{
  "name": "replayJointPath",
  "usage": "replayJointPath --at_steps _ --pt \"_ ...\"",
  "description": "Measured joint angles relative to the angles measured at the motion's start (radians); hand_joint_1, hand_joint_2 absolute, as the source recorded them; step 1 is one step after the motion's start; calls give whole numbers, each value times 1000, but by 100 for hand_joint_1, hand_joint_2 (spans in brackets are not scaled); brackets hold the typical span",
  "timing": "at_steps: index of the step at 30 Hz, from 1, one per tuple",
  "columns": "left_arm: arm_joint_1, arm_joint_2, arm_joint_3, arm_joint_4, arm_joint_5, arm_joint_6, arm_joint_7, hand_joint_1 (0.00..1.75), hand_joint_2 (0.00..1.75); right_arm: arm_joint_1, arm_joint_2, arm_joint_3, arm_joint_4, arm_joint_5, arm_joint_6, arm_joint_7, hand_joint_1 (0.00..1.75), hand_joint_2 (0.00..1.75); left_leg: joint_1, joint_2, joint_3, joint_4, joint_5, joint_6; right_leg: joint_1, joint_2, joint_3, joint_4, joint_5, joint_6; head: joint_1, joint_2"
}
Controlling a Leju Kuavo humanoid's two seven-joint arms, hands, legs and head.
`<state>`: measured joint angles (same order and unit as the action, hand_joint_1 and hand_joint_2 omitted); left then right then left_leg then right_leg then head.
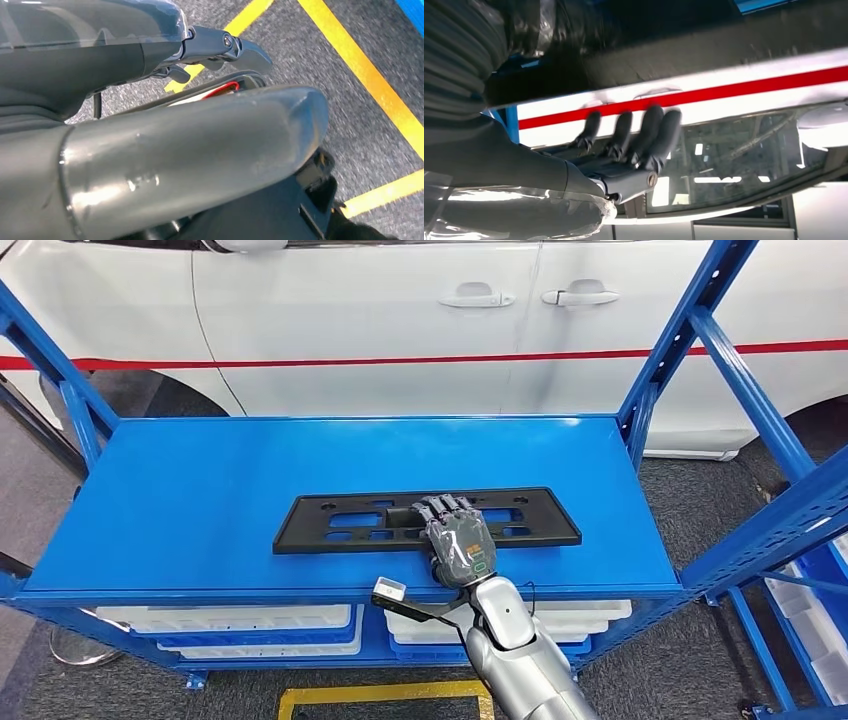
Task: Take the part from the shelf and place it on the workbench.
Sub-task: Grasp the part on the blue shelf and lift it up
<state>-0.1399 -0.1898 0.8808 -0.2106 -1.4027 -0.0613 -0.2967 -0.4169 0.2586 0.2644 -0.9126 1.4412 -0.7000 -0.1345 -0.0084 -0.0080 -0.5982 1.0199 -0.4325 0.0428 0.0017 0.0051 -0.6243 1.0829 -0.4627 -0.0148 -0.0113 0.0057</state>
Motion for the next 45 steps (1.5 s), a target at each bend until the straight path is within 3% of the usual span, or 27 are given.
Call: replayJointPath --at_steps 1,5,7,9,10,11,12,14,16,19,21,24,25,26,27,29,31,36,38,40,41,42,43,45 --pt "-1 -1 0 0 0 0 0 0 0 -1 0 0 -1 0 0 0 175 175 -1 0 1 1 -2 -4 3 0 13 -32 8 -3 0 0" --pt "-3 -1 0 0 0 3 -2 0 0 -3 0 0 -5 -1 0 -3 175 175 3 1 -4 14 -15 -23 0 0 24 -55 12 -15 0 0" --pt "-4 -1 0 0 2 7 -4 0 0 -5 0 0 -13 -1 0 -8 175 175 7 2 -35 83 -58 -36 -5 -2 31 -63 15 -22 0 0" --pt "-6 -1 0 0 6 13 -8 0 0 -6 0 0 -25 -1 0 -13 175 175 14 2 -94 204 -115 -48 -5 -4 32 -64 15 -26 0 0" --pt "-6 -1 0 0 9 16 -10 0 0 -6 0 0 -31 -1 0 -16 175 175 19 2 -116 249 -128 -53 -5 -5 32 -63 14 -26 0 0" --pt "-6 -1 0 0 11 18 -11 0 0 -6 0 0 -38 -2 0 -18 175 175 23 2 -124 263 -122 -56 -6 -5 32 -62 13 -25 0 0" --pt "-7 -1 0 0 13 20 -12 0 0 -6 0 0 -45 -4 0 -20 175 175 27 2 -114 240 -100 -60 -7 -4 32 -61 12 -23 0 0" --pt "-10 -1 0 0 17 23 -12 0 0 -6 -1 -2 -59 -7 0 -22 175 175 33 3 -55 120 -36 -64 -9 -2 34 -57 7 -16 0 0" --pt "-14 -1 0 0 18 25 -13 0 0 -6 -2 -6 -78 -12 0 -27 175 175 31 2 -9 26 -7 -58 -8 -1 33 -52 3 -5 0 0" --pt "-17 -1 0 0 19 27 -14 0 0 -5 -5 -15 -105 -22 0 -38 175 175 23 1 0 4 -6 -37 -8 0 30 -52 2 13 0 0" --pt "-18 -1 0 0 20 29 -14 0 0 -5 -8 -21 -122 -32 0 -51 175 175 24 2 3 -4 -1 -22 -12 0 18 -25 -18 23 0 0" --pt "-21 -1 0 0 22 35 -14 0 0 12 -6 -48 -184 -71 0 -146 175 175 22 3 5 -7 -2 -6 -15 -1 -67 145 -100 29 1 0" --pt "-21 -1 0 0 23 38 -14 0 0 24 -1 -66 -218 -88 0 -199 175 175 20 2 5 -6 -3 -4 -15 -1 -97 200 -116 30 1 0" --pt "-21 -1 0 0 25 41 -13 0 0 34 7 -86 -252 -103 0 -247 175 175 19 2 5 -4 -5 -3 -15 -1 -113 225 -114 30 0 0" --pt "-21 -1 0 0 27 42 -12 0 0 41 17 -105 -283 -113 0 -283 175 175 19 1 7 -2 -8 -3 -15 -1 -110 211 -92 30 1 0" --pt "-21 0 -1 0 30 43 -12 0 0 46 34 -132 -329 -123 0 -314 175 175 19 0 11 2 -14 -7 -15 -2 -60 93 -20 25 1 0" --pt "-22 0 -1 0 30 43 -12 0 0 49 44 -146 -360 -126 0 -320 175 175 15 -1 11 7 -20 -16 -12 -2 -13 -12 17 18 0 0" --pt "-23 0 -1 0 31 44 -11 0 0 56 60 -162 -403 -129 1 -323 175 175 17 1 4 25 -39 -43 -11 2 2 -43 19 -6 0 0" --pt "-24 0 -2 0 31 45 -11 0 0 57 66 -163 -413 -134 1 -331 175 175 20 2 -35 111 -87 -51 -12 0 7 -47 19 -14 0 0" --pt "-22 0 -2 0 31 49 -15 0 0 69 70 -169 -436 -163 1 -368 175 175 21 2 -98 234 -137 -56 -10 -3 8 -47 16 -19 0 0" --pt "-21 0 -2 0 32 52 -18 0 0 79 72 -172 -460 -188 1 -398 175 175 21 2 -118 268 -141 -58 -9 -3 9 -46 16 -20 0 0" --pt "-20 0 -2 0 33 55 -24 0 0 90 75 -174 -492 -216 0 -430 175 175 21 2 -121 266 -126 -57 -9 -3 9 -45 14 -20 0 0" --pt "-20 0 -2 0 35 56 -30 0 44 100 77 -175 -532 -242 0 -464 175 175 21 2 -105 227 -95 -55 -8 -3 11 -44 13 -20 0 0" --pt "-20 0 -2 0 39 55 -46 0 131 119 80 -175 -621 -279 0 -519 175 175 18 2 -43 97 -31 -46 -6 -1 15 -42 8 -17 0 0"
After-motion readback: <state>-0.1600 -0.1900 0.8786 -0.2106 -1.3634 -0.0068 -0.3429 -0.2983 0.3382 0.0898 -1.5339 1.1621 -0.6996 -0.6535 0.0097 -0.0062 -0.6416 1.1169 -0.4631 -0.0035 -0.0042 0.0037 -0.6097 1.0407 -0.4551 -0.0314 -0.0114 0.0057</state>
